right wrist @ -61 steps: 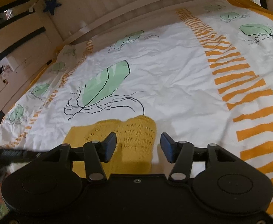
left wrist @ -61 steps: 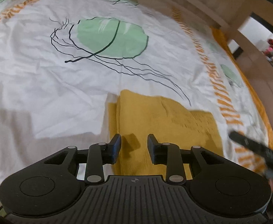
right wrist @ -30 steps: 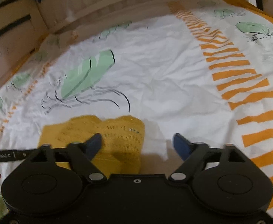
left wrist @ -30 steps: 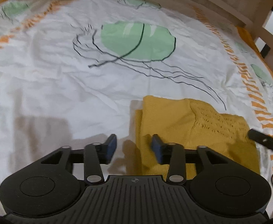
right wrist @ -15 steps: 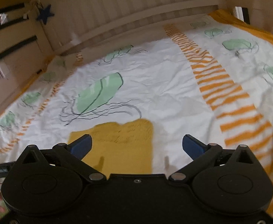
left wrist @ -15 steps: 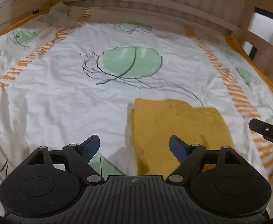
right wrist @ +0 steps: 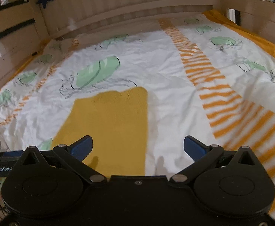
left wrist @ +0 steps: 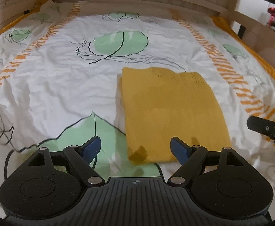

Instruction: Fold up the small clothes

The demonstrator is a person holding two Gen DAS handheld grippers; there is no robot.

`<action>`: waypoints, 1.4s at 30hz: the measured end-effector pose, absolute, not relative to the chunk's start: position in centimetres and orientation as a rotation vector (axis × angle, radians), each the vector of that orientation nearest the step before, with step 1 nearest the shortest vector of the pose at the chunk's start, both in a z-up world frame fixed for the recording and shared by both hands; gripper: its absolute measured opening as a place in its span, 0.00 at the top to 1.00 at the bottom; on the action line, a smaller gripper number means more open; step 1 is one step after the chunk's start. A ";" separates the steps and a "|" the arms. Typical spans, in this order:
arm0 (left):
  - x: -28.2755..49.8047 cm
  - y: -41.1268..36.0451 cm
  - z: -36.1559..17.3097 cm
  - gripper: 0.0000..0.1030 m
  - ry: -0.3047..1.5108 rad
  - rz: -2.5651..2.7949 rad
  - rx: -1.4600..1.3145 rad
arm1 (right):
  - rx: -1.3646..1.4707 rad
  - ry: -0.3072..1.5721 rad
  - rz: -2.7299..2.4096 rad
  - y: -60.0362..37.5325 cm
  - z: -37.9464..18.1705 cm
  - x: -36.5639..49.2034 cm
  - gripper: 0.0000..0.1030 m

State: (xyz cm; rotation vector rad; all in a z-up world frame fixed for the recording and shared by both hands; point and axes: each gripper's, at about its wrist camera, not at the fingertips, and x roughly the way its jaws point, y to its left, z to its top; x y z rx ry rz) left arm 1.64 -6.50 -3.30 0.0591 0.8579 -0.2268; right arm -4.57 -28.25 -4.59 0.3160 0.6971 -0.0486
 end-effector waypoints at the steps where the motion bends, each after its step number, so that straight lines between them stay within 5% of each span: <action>1: 1.3 -6.6 -3.4 0.22 0.857 -0.219 0.069 | 0.309 0.704 -0.058 -28.1 -4.7 -5.0 0.00; 42: -0.5 -7.1 -5.4 0.23 0.978 -0.208 0.053 | 0.218 0.766 -0.070 -25.9 -6.0 -6.7 0.00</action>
